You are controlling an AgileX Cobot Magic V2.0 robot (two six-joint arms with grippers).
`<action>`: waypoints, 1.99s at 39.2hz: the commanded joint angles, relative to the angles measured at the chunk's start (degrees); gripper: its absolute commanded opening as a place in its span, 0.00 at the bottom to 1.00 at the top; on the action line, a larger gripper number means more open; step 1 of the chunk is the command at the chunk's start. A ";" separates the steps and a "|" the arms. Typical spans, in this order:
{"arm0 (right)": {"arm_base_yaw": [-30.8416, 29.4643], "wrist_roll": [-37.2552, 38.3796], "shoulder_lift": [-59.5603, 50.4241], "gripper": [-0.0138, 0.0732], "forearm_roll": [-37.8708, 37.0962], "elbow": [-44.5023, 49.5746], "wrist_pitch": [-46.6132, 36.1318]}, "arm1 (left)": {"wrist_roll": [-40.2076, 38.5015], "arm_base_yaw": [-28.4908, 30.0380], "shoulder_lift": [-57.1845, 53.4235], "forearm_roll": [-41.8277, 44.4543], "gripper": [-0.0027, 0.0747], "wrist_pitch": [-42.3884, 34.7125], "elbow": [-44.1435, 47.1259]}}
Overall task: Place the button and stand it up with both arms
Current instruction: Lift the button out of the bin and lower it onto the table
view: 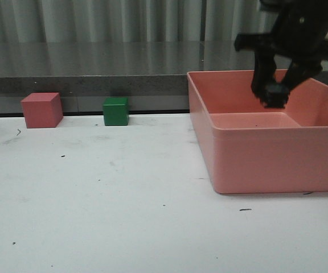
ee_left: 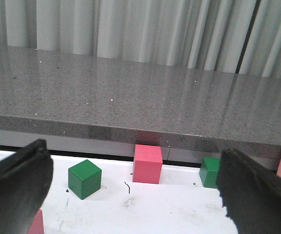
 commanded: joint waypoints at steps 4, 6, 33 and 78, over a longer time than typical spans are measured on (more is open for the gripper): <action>4.89 -0.33 -11.37 0.47 0.17 -1.88 -3.83 | -0.46 0.13 0.59 -0.39 0.88 -4.92 -2.12; 7.29 -0.33 -12.47 0.47 0.17 -1.88 -3.98 | -0.46 0.13 0.59 -0.39 0.88 -5.14 -2.12; 33.94 12.59 11.82 0.47 0.67 -18.41 -1.39 | -0.46 0.13 0.65 -0.39 0.88 -5.15 -2.12; 33.27 29.25 13.32 0.73 -2.26 -18.48 -1.42 | -0.46 0.13 0.65 -0.39 0.88 -5.15 -2.12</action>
